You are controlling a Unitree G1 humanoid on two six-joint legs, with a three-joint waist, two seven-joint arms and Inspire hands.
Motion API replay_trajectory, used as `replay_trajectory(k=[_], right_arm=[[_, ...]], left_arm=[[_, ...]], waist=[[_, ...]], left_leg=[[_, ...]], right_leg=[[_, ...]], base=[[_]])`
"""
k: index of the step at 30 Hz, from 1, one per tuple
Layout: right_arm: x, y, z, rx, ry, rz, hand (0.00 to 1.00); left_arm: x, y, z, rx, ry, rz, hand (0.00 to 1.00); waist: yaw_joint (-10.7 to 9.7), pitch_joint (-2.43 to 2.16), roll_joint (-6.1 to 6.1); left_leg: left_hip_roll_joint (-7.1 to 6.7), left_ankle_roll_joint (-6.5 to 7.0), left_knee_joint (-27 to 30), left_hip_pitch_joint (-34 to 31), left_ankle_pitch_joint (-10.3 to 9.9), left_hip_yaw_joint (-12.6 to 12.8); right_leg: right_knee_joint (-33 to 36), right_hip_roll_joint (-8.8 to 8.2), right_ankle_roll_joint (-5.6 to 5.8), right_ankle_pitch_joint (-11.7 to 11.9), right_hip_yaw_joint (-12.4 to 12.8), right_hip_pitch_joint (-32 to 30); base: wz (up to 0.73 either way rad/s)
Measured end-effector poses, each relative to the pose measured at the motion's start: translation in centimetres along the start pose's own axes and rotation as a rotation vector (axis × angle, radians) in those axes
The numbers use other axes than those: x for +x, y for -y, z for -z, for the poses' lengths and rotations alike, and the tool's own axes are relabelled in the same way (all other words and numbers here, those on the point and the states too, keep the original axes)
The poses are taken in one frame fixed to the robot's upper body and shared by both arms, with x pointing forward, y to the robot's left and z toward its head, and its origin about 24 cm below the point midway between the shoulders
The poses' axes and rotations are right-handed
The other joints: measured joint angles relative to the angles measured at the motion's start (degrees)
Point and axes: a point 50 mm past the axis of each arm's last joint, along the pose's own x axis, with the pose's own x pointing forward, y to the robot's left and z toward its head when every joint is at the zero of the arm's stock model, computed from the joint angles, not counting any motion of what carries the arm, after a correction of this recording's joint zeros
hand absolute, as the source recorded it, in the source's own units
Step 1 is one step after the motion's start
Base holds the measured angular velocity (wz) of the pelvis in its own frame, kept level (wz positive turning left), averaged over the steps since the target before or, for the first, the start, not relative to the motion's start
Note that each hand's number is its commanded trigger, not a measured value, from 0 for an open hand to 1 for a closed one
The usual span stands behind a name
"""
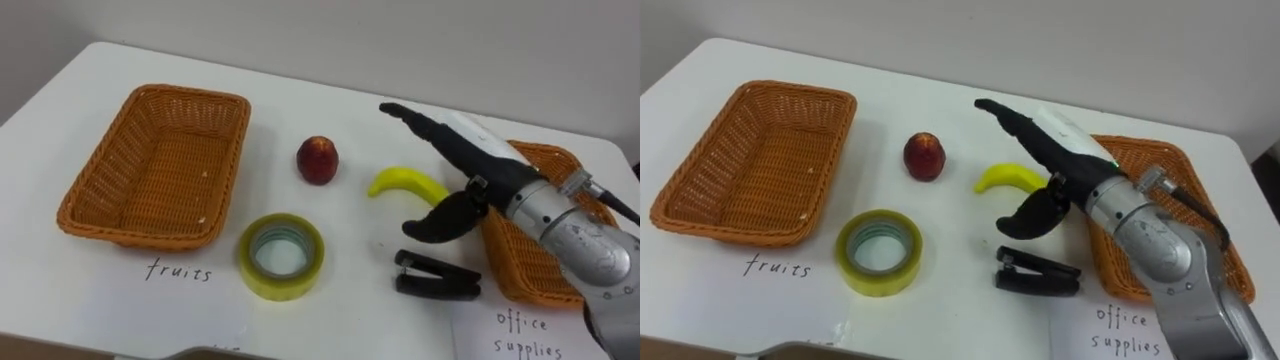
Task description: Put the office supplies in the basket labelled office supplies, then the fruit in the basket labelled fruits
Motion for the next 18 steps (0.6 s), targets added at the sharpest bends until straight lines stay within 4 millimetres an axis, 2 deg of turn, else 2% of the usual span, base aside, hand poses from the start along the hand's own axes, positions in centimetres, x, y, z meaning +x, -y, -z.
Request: replay_trajectory(k=[4, 6, 9, 13, 16, 18], right_arm=[[-0.3, -1.7, 0.5, 0.024, -0.025, -0.079, 0.00], [-0.6, -3.5, 1.2, 0.050, -0.057, -0.181, 0.00], [-1.0, -5.1, 2.4, 0.082, -0.123, -0.293, 0.00], [-1.3, -5.8, 3.6, 0.085, -0.195, -0.363, 0.00], [-1.4, -6.0, 3.8, 0.082, -0.213, -0.395, 0.00], [-1.4, -6.1, 3.8, 0.076, -0.218, -0.415, 0.00]], left_arm=[[0.0, 0.1, 0.1, 0.021, -0.005, 0.009, 0.00], [0.1, 0.3, 0.0, 0.034, -0.001, 0.017, 0.00], [0.1, 0.4, -0.4, 0.046, 0.008, 0.020, 0.00], [0.1, 0.3, -0.5, 0.050, 0.013, 0.017, 0.00], [0.1, 0.2, -0.6, 0.050, 0.013, 0.008, 0.00], [0.1, 0.1, -0.7, 0.050, 0.013, 0.001, 0.00]], waist=[[0.30, -0.03, -0.37], [0.80, 0.04, -0.24], [1.36, 0.13, 0.20], [1.56, 0.04, 0.70], [1.56, -0.33, 0.83], [1.56, -0.41, 0.73]], left_leg=[[-0.01, 0.00, 0.26, -0.02, -0.01, -0.15], [-0.03, 0.01, 0.40, -0.13, -0.02, -0.18], [0.01, 0.00, 0.51, -0.18, -0.04, -0.17], [-0.01, 0.00, 0.08, -0.36, -0.03, -0.17], [-0.05, 0.02, 0.22, -0.37, 0.02, -0.17], [-0.06, 0.02, 0.24, -0.20, 0.03, -0.17]], right_leg=[[-0.05, -0.01, 0.00, 0.04, -0.19, 0.32], [-0.09, -0.03, 0.04, 0.06, -0.29, 0.37], [-0.06, -0.05, 0.00, 0.08, -0.42, 0.42], [-0.11, -0.14, 0.01, 0.07, -0.66, 0.27], [-0.38, -0.13, 0.01, 0.07, -0.68, 0.28], [-0.44, -0.14, 0.02, 0.07, -0.76, 0.47]], base=[[0.03], [0.02], [0.01], [0.02], [0.00], [0.00]])
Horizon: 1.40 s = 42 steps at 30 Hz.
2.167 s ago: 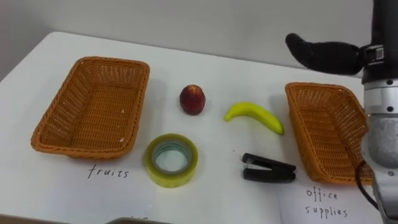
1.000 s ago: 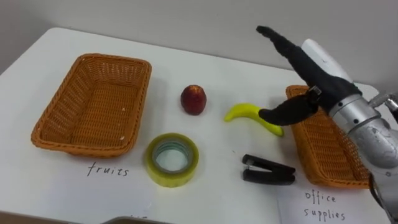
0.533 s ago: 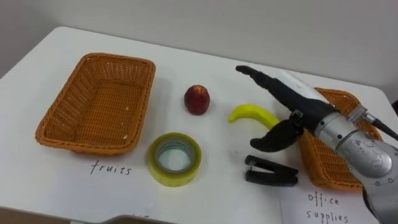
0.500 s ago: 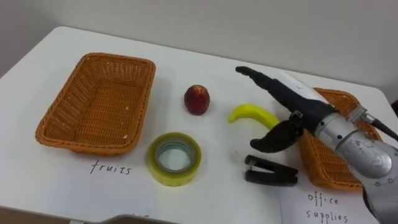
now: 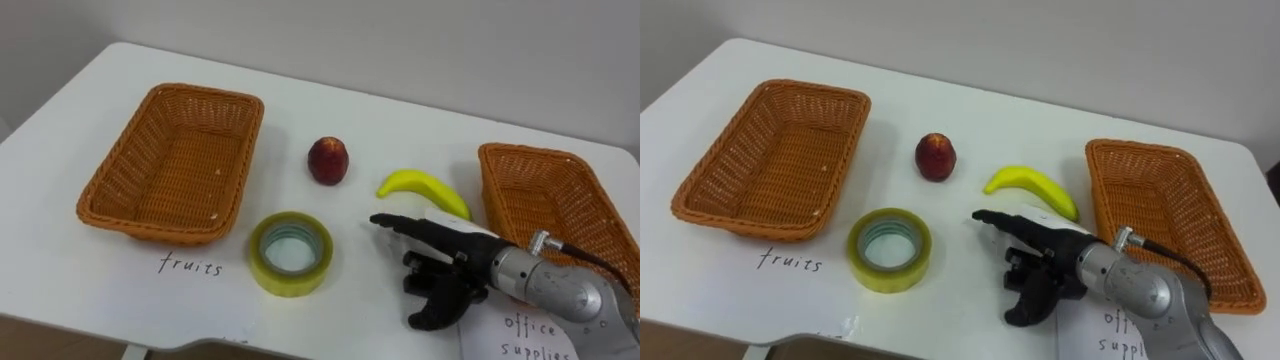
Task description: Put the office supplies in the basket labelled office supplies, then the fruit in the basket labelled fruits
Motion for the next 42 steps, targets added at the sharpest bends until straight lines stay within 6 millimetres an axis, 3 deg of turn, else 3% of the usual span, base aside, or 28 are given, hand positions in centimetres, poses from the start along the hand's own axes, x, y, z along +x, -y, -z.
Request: replay_trajectory(k=[7, 20, 42], right_arm=[[0.01, -0.11, 0.03, 0.001, -0.001, -0.020, 0.00], [0.06, -0.24, 0.30, 0.009, -0.024, -0.034, 0.00], [-0.22, 0.34, 0.59, -0.092, -0.108, -0.012, 0.00]], left_arm=[[0.03, -0.14, -0.08, 0.003, -0.001, -0.021, 0.00], [0.01, 0.09, -0.10, 0.024, 0.001, -0.011, 0.00], [0.01, 0.01, -0.51, 0.017, 0.018, -0.013, 0.00]], waist=[[-0.02, -0.04, -0.11], [-0.04, 0.29, -0.90], [-0.74, 0.30, -0.99]], left_leg=[[0.03, 0.00, -0.06, 0.10, 0.00, -0.11], [-0.06, 0.00, 0.61, -0.10, -0.01, -0.11], [-0.13, 0.01, 0.65, -0.15, -0.01, -0.48]], right_leg=[[-0.14, 0.00, 0.00, 0.01, -0.25, 0.26], [-0.41, -0.08, 0.03, -0.01, -0.14, 0.64], [-0.43, -0.43, 0.06, 0.02, -0.19, 0.32]], base=[[0.00], [0.00], [0.00]])
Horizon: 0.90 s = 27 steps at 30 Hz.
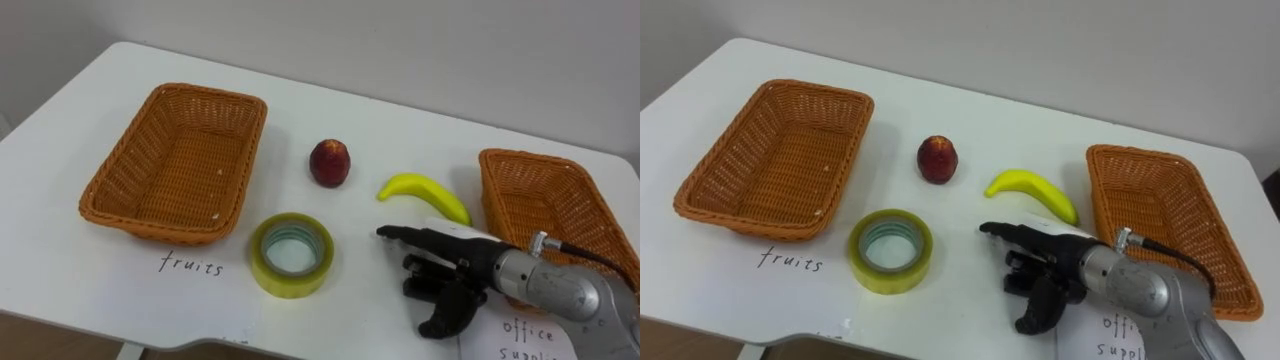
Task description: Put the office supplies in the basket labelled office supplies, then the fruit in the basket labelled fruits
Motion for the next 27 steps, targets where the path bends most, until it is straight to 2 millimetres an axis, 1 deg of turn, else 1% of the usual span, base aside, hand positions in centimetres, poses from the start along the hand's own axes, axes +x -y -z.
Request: replay_trajectory(k=[8, 16, 18, 23, 27], right_arm=[[-0.02, 0.05, 0.10, -0.009, -0.020, 0.004, 0.00], [0.00, 0.01, 0.38, -0.015, -0.053, 0.005, 0.00], [0.03, -0.02, 0.55, -0.009, -0.063, 0.007, 0.00], [0.14, -0.07, 0.65, 0.023, -0.077, 0.018, 0.00], [0.25, -0.12, 0.63, 0.043, -0.083, 0.028, 0.00]], left_arm=[[-0.01, -0.28, -0.28, 0.000, 0.002, -0.012, 0.00], [-0.09, -0.29, -0.21, 0.006, -0.005, -0.016, 0.00], [-0.09, -0.31, -0.09, 0.005, -0.018, -0.018, 0.00], [-0.10, -0.29, 0.19, 0.002, -0.048, -0.018, 0.00], [-0.10, -0.23, 0.26, 0.002, -0.059, -0.021, 0.00]], waist=[[-0.86, -0.09, -0.12], [-0.87, -0.08, -0.01], [-0.87, -0.08, 0.06], [-0.90, -0.10, 0.12], [-0.92, -0.21, 0.33]], left_leg=[[0.03, 0.00, -0.04, 0.21, 0.00, 0.05], [0.07, 0.00, -0.02, 0.17, -0.01, 0.07], [0.07, 0.01, -0.04, 0.16, -0.02, 0.07], [0.09, 0.02, -0.04, 0.18, -0.02, 0.05], [0.10, 0.02, 0.04, 0.20, -0.02, 0.07]], right_leg=[[0.06, 0.04, 0.01, 0.02, 0.06, 0.08], [0.10, 0.13, 0.03, 0.10, 0.05, 0.19], [0.13, 0.41, 0.04, 0.15, 0.06, 0.18], [0.27, 0.46, 0.02, 0.18, 0.01, 0.16], [0.48, 0.44, 0.02, 0.19, 0.02, 0.26]], base=[[0.00], [0.00], [0.00], [0.00], [0.00]])
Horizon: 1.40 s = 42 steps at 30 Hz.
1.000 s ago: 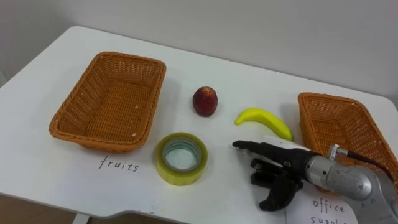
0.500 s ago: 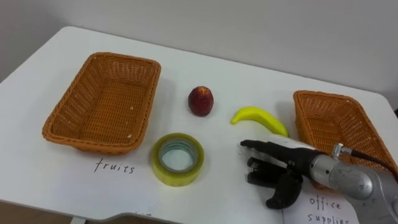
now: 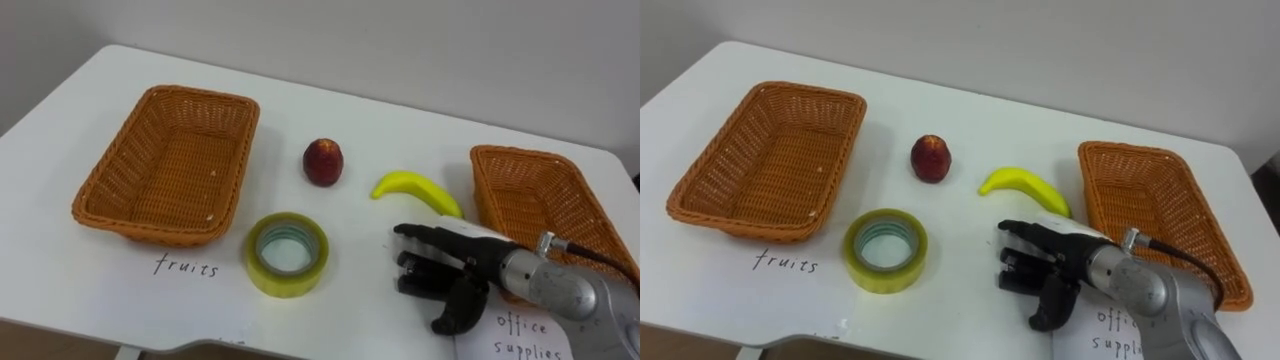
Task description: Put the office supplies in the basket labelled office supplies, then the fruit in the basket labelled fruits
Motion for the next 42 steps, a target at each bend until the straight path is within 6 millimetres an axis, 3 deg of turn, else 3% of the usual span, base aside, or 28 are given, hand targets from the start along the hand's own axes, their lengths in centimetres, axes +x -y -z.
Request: replay_trajectory(k=[1, 2, 4, 5, 14, 42], right_arm=[[0.1, 0.0, 0.0, 0.012, -0.003, 0.007, 0.00], [0.1, 0.0, 0.0, 0.017, -0.007, 0.009, 0.15], [0.1, 0.0, 0.1, 0.020, -0.012, 0.016, 0.84], [0.0, 0.1, 0.2, 0.024, -0.018, 0.020, 1.00], [0.2, 1.0, 0.3, -0.023, -0.084, 0.145, 1.00], [1.1, 0.5, 0.2, 0.024, -0.090, 0.169, 1.00]], left_arm=[[0.0, 0.1, 0.0, -0.002, -0.004, -0.005, 0.00], [0.0, 0.2, -0.1, -0.005, -0.007, -0.006, 0.00], [0.0, 0.3, -0.1, -0.007, -0.007, -0.002, 0.00], [0.0, 0.3, -0.1, -0.008, -0.007, -0.002, 0.00], [0.0, 0.4, -0.1, -0.007, -0.016, 0.001, 0.00], [-0.1, 0.2, -0.8, -0.030, 0.005, -0.042, 0.00]], waist=[[-0.06, -0.01, 0.12], [-0.10, -0.03, 0.31], [-0.07, -0.02, 0.62], [-0.07, -0.03, 0.78], [0.16, -0.02, 2.16], [0.18, -0.45, 1.20]], left_leg=[[0.01, 0.00, 0.04, 0.02, 0.00, 0.00], [0.01, 0.00, 0.07, 0.05, 0.00, 0.01], [-0.01, 0.01, 0.11, 0.06, 0.00, 0.04], [0.00, 0.01, 0.13, 0.05, 0.00, 0.06], [0.00, 0.01, -0.05, 0.00, -0.03, 0.06], [-0.04, 0.03, 0.19, 0.13, 0.01, 0.24]], right_leg=[[0.19, -0.01, 0.00, 0.00, 0.01, -0.03], [0.44, -0.05, 0.00, 0.00, 0.00, -0.08], [0.46, -0.08, 0.00, 0.01, 0.02, -0.09], [0.48, -0.07, 0.00, 0.01, 0.03, -0.13], [0.41, -0.04, -0.03, 0.01, -0.01, -0.37], [0.37, -0.06, 0.00, 0.00, 0.23, -0.61]], base=[[0.00], [0.00], [0.00], [0.00], [0.00], [0.00]])
